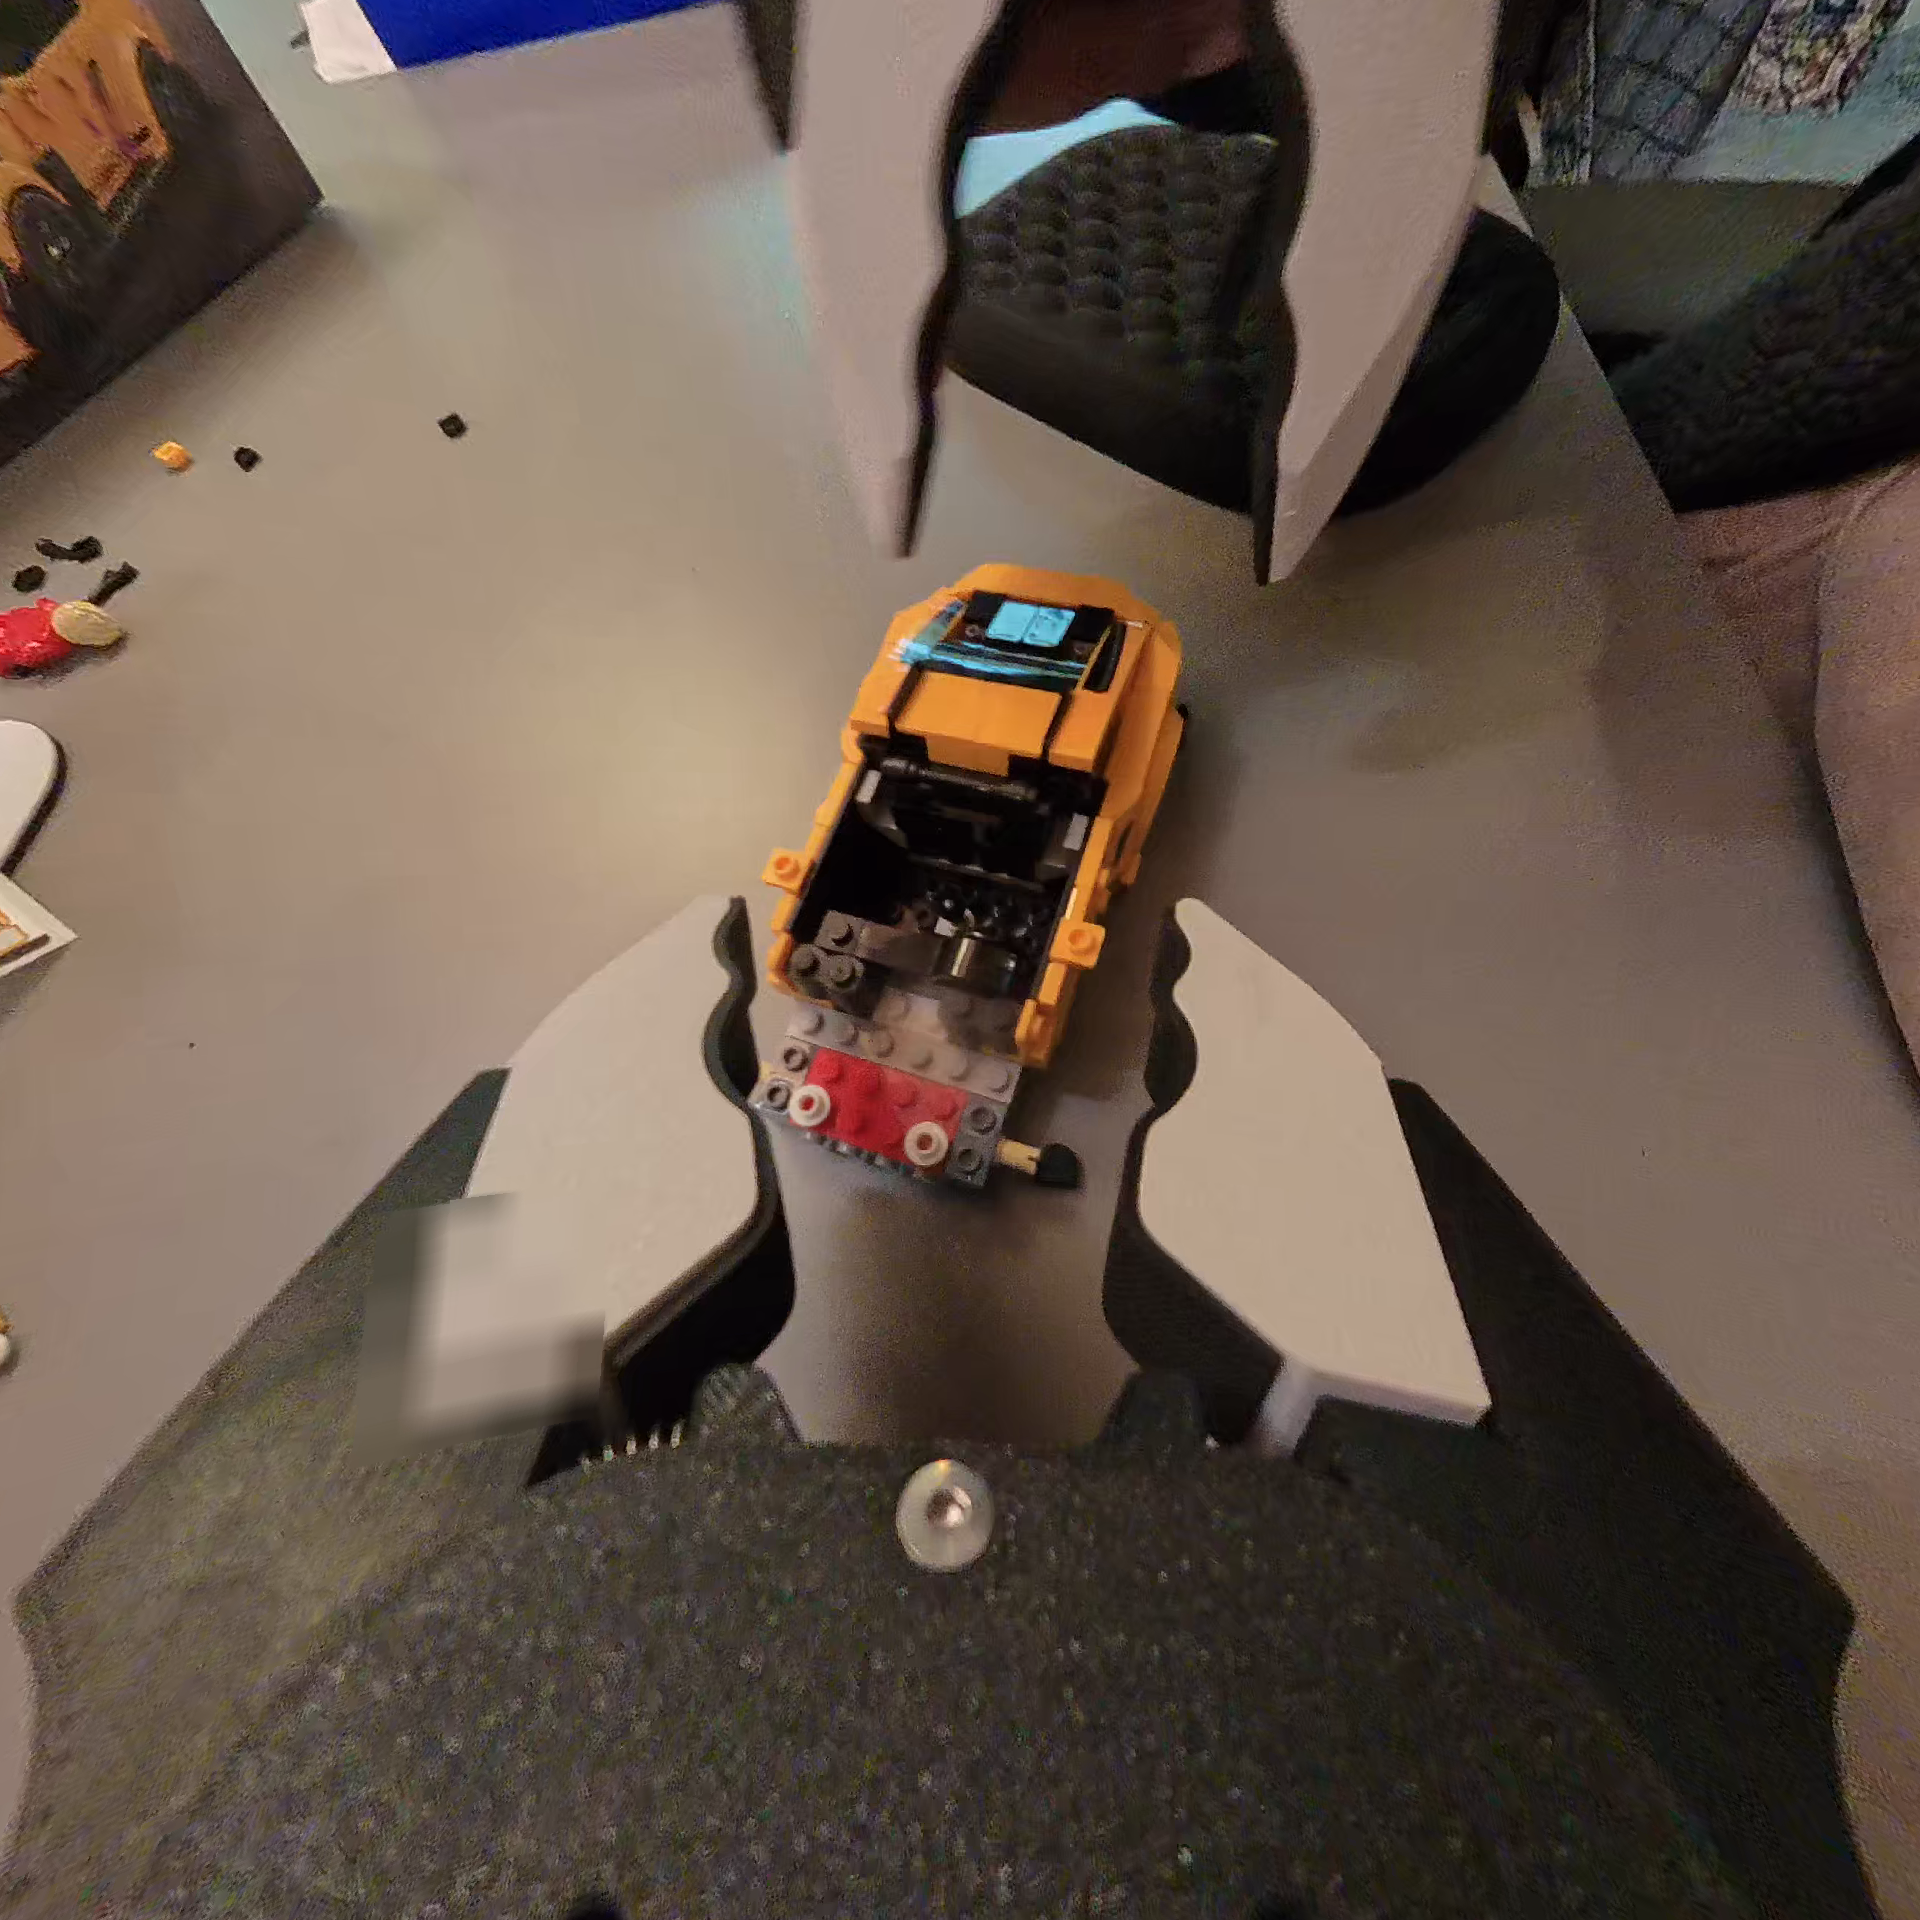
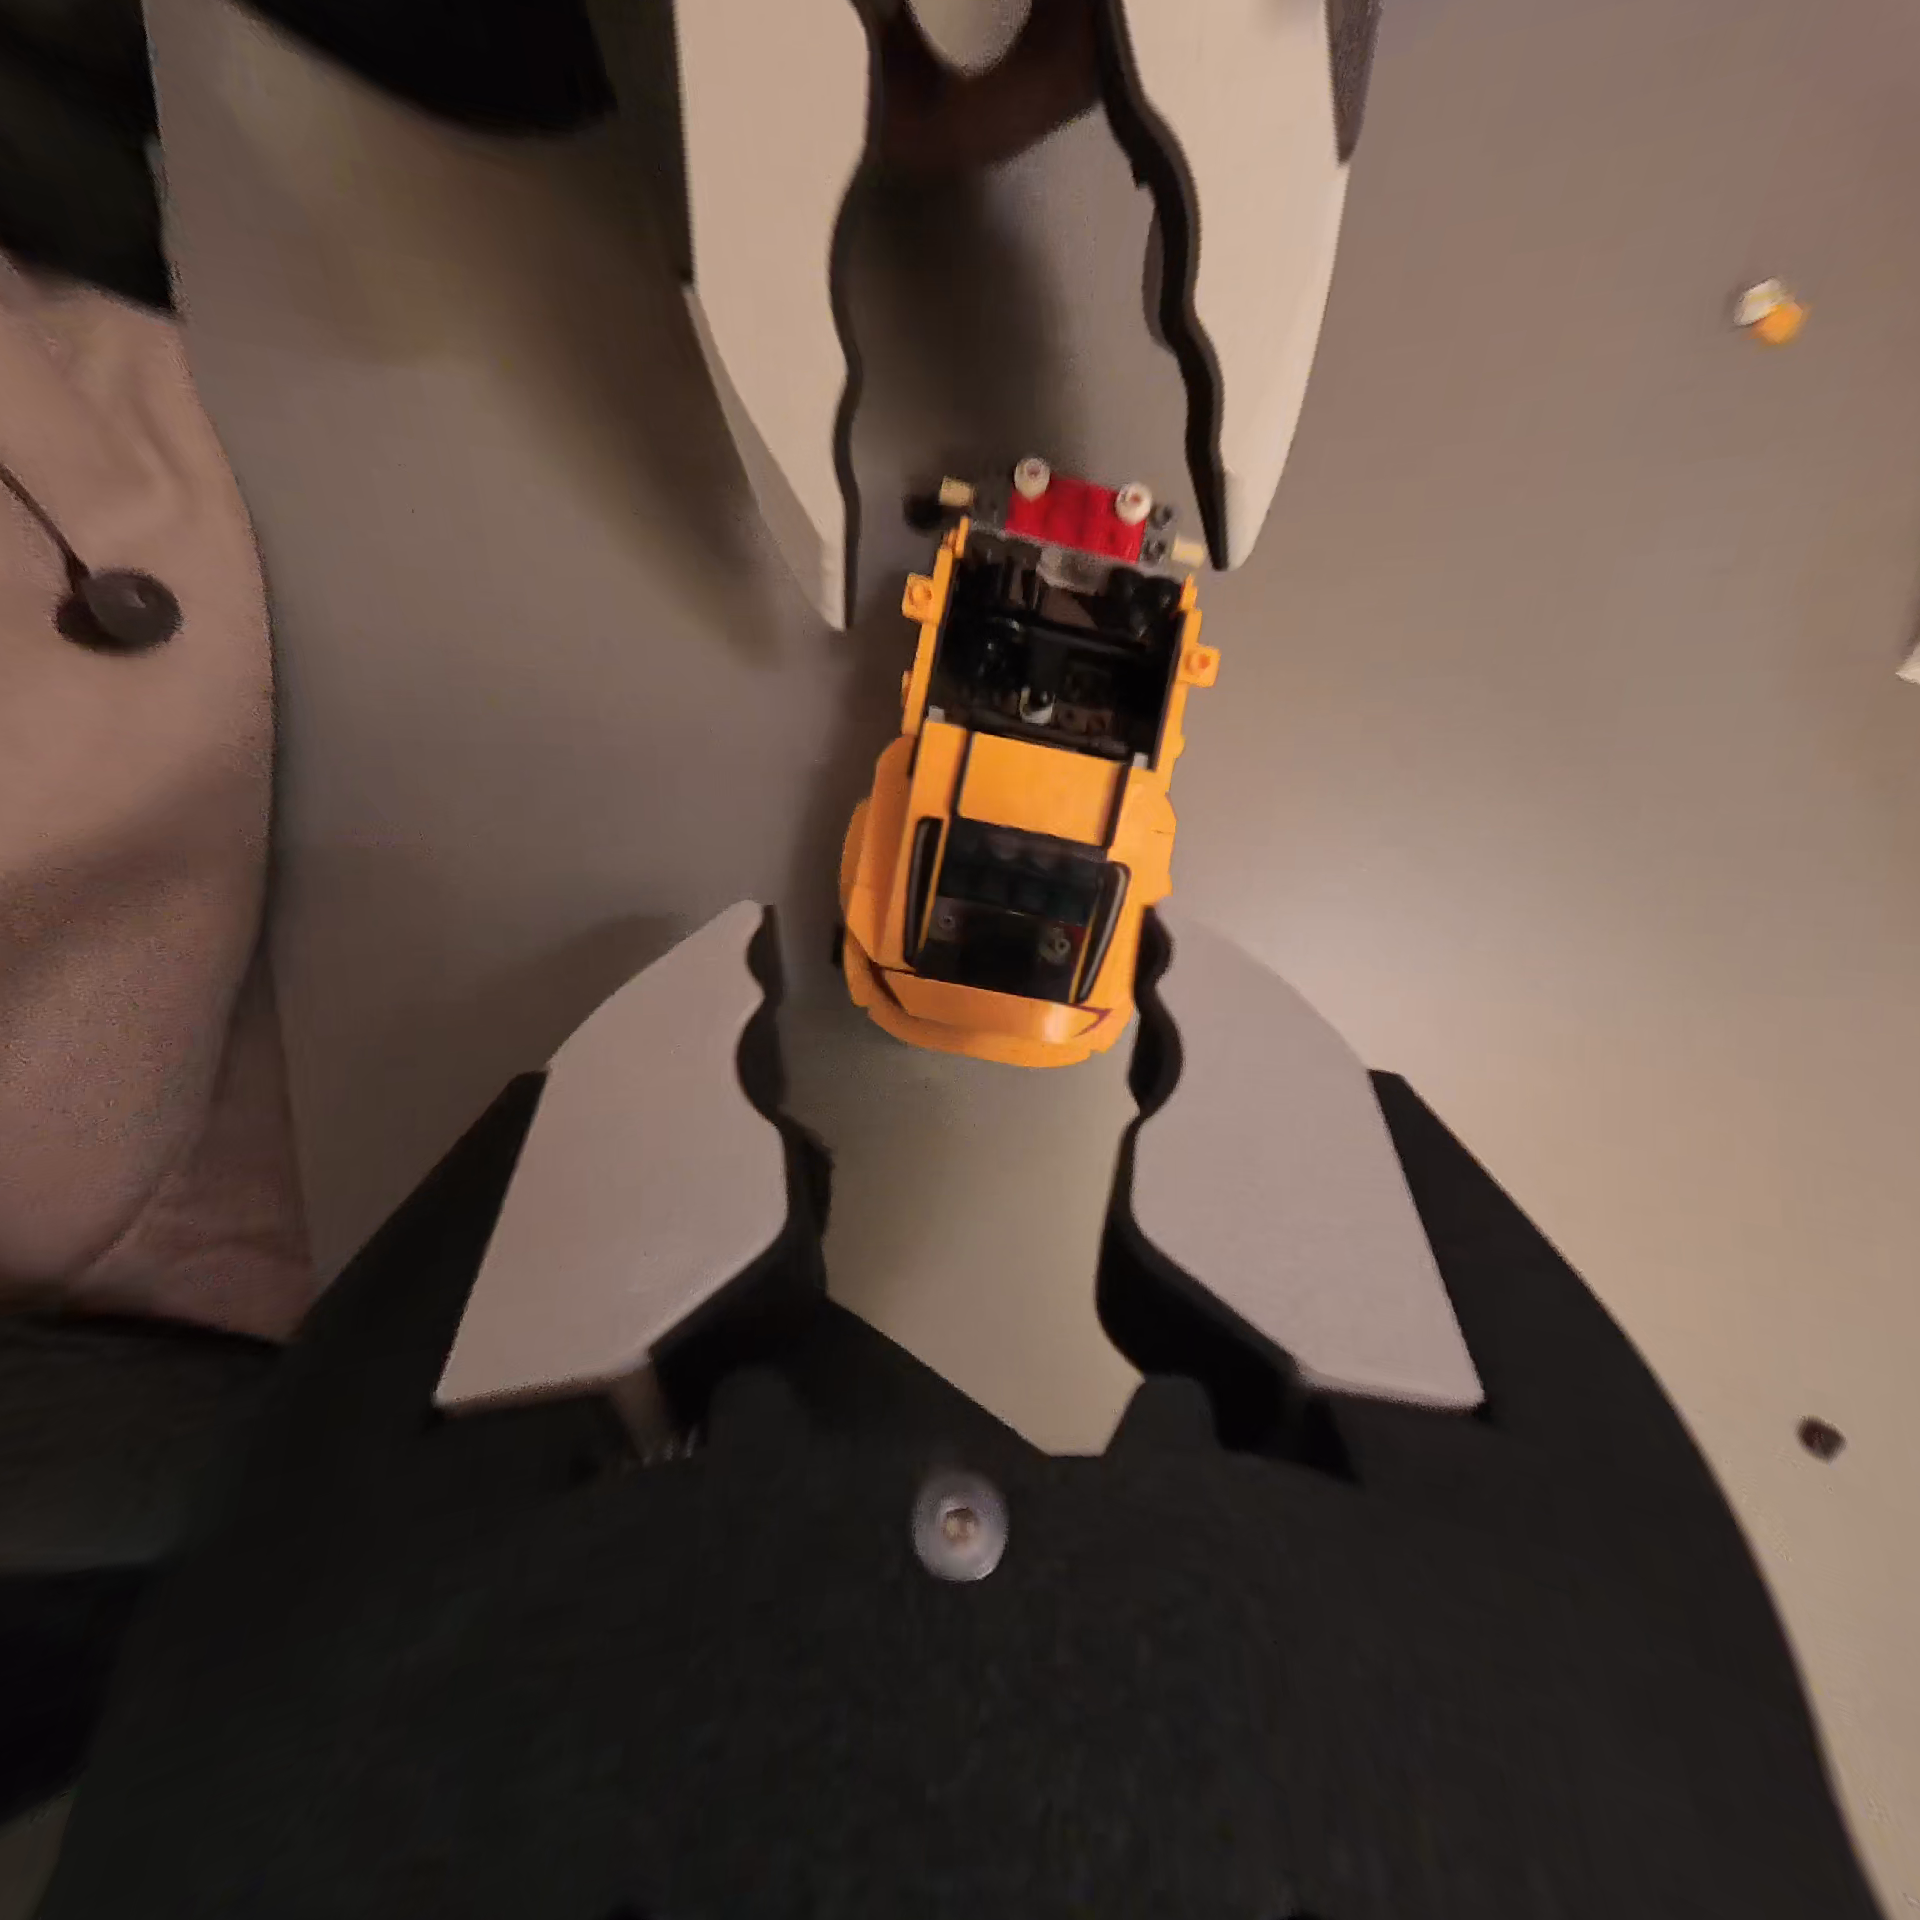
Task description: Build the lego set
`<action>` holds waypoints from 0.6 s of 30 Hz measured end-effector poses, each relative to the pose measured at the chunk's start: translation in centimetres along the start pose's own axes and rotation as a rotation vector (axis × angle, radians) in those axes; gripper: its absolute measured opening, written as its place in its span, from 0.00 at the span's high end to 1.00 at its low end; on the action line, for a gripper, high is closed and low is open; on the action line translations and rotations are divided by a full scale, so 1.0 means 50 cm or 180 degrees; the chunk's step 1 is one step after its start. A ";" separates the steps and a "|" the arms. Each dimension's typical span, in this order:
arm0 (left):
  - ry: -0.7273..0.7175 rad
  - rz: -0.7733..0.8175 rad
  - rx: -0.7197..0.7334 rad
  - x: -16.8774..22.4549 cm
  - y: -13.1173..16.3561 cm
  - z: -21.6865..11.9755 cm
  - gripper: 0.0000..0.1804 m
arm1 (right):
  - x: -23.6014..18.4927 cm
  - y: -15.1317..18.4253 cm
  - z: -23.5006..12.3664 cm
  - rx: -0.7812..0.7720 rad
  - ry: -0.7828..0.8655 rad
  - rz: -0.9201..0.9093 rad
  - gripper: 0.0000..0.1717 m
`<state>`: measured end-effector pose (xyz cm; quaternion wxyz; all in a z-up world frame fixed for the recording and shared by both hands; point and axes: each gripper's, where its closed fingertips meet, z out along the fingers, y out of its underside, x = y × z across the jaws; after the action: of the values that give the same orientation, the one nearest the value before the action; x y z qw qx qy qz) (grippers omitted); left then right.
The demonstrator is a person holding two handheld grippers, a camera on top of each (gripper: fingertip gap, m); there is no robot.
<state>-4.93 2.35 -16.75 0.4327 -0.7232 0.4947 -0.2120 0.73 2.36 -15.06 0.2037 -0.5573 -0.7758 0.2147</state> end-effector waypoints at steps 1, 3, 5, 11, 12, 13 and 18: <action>0.0008 -0.0019 -0.0003 -0.004 0.000 0.001 0.59 | -0.009 -0.010 -0.008 0.0095 0.0109 0.0035 0.68; 0.0041 0.0014 -0.0135 -0.012 0.009 0.012 0.55 | -0.033 -0.028 -0.014 0.0205 0.0274 0.0089 0.79; 0.0128 0.0090 -0.0272 -0.014 0.016 0.026 0.52 | -0.041 -0.034 -0.007 0.0173 0.0547 0.0080 0.86; 0.0249 0.0133 -0.0637 0.002 0.047 0.044 0.58 | -0.024 -0.023 0.028 -0.0184 0.1200 -0.0093 0.91; 0.0229 0.0133 -0.0653 0.002 0.046 0.043 0.61 | -0.022 -0.023 0.030 -0.0219 0.1242 -0.0109 0.92; 0.0221 0.0133 -0.0659 0.004 0.046 0.044 0.61 | -0.019 -0.022 0.031 -0.0254 0.1279 -0.0123 0.92; 0.0158 0.0081 -0.0670 0.009 0.045 0.044 0.62 | -0.016 -0.018 0.032 -0.0291 0.1263 -0.0152 0.95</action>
<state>-4.30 2.55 -19.86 0.3445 -0.7529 0.5340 -0.1713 -0.63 1.18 -15.94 0.3321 -0.5787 -0.7424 0.0604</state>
